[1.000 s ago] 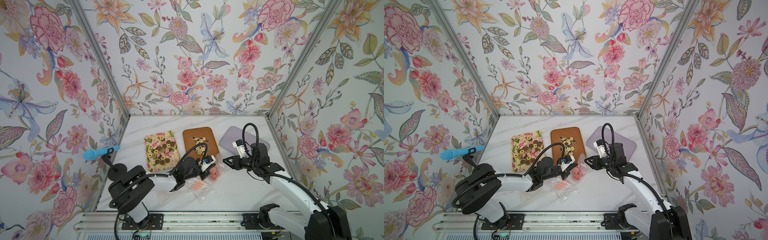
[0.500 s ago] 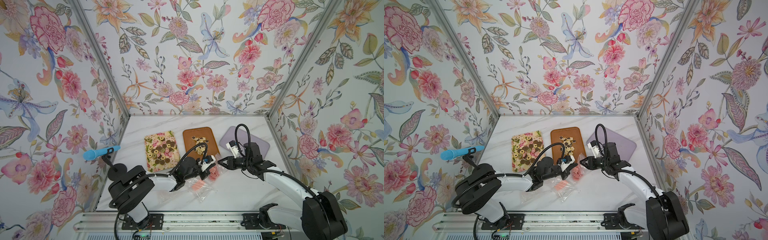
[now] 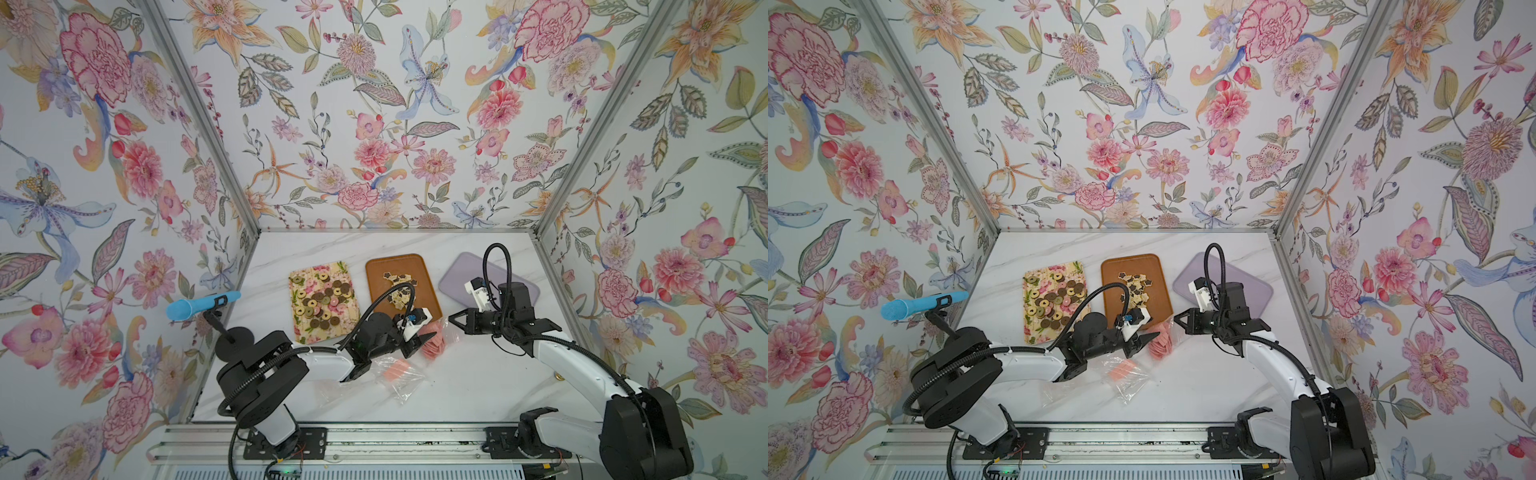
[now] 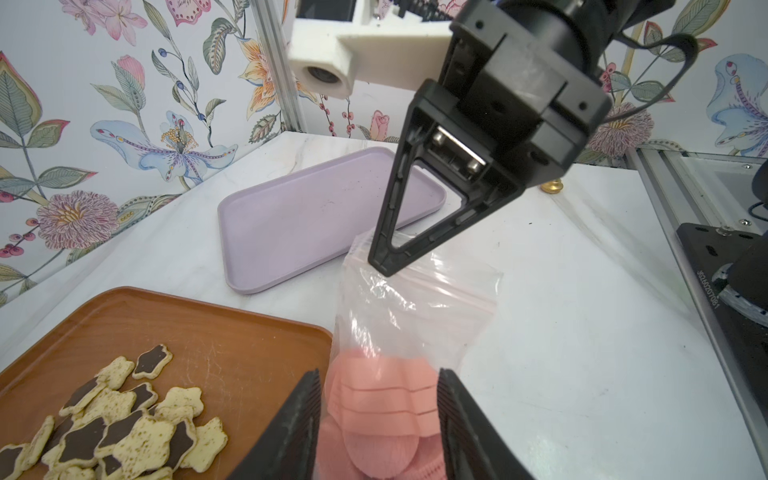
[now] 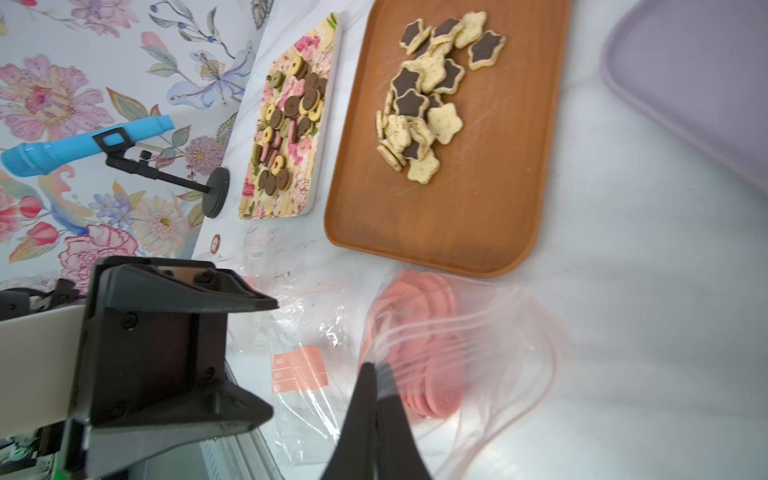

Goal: Pour cookies out of the ziploc bag
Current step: Adjust the ziploc bag at the center of the board.

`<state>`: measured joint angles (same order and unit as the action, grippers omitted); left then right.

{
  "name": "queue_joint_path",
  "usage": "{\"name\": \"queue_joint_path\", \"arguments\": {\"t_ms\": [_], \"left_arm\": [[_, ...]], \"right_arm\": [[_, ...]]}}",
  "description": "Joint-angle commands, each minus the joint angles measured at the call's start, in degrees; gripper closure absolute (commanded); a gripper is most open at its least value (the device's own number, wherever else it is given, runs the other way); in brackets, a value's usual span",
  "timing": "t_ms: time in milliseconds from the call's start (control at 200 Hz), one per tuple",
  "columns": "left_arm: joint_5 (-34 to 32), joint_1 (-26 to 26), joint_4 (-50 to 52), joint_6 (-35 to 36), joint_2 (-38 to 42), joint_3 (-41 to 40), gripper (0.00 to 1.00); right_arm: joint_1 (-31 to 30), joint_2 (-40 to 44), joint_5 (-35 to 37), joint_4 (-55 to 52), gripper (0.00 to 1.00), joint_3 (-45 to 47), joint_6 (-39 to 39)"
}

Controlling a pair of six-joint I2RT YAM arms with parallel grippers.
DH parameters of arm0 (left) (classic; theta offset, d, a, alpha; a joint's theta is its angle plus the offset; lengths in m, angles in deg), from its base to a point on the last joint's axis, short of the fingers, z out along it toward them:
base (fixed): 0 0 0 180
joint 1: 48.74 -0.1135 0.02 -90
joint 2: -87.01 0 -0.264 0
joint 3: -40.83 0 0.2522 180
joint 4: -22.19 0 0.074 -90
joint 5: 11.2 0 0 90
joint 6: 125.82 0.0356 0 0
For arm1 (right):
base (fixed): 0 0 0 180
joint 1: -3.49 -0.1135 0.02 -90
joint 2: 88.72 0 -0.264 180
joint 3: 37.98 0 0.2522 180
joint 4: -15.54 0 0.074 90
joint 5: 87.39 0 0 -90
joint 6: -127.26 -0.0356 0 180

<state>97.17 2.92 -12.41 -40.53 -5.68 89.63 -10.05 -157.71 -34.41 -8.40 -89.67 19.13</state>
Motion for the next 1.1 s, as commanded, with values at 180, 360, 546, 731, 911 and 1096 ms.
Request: {"name": "queue_joint_path", "arguments": {"t_ms": [180,360,546,731,911,1096], "left_arm": [[-3.79,2.29,15.49,-17.68,0.05,4.84,0.58],[-0.9,3.7,20.67,-26.78,4.49,1.05,0.59],[2.71,4.06,25.66,-30.59,5.27,1.63,0.54],[7.26,4.07,24.49,-29.04,-1.36,3.67,0.52],[9.08,4.15,25.2,-27.24,-6.06,6.93,0.53],[9.3,4.15,26.36,-26.26,-7.33,7.99,0.54]], "right_arm": [[2.82,-0.82,6.05,-8.0,1.0,-1.15,5.04],[2.93,-0.4,7.83,-8.88,1.0,-0.96,6.09],[2.99,-0.81,7.31,-8.83,1.0,-0.74,6.7],[2.99,-0.44,6.84,-8.81,1.0,-0.65,6.88],[3.0,0.45,6.77,-8.8,1.0,-0.3,6.92],[3.11,0.45,6.68,-8.81,1.0,-0.43,6.97]]}}
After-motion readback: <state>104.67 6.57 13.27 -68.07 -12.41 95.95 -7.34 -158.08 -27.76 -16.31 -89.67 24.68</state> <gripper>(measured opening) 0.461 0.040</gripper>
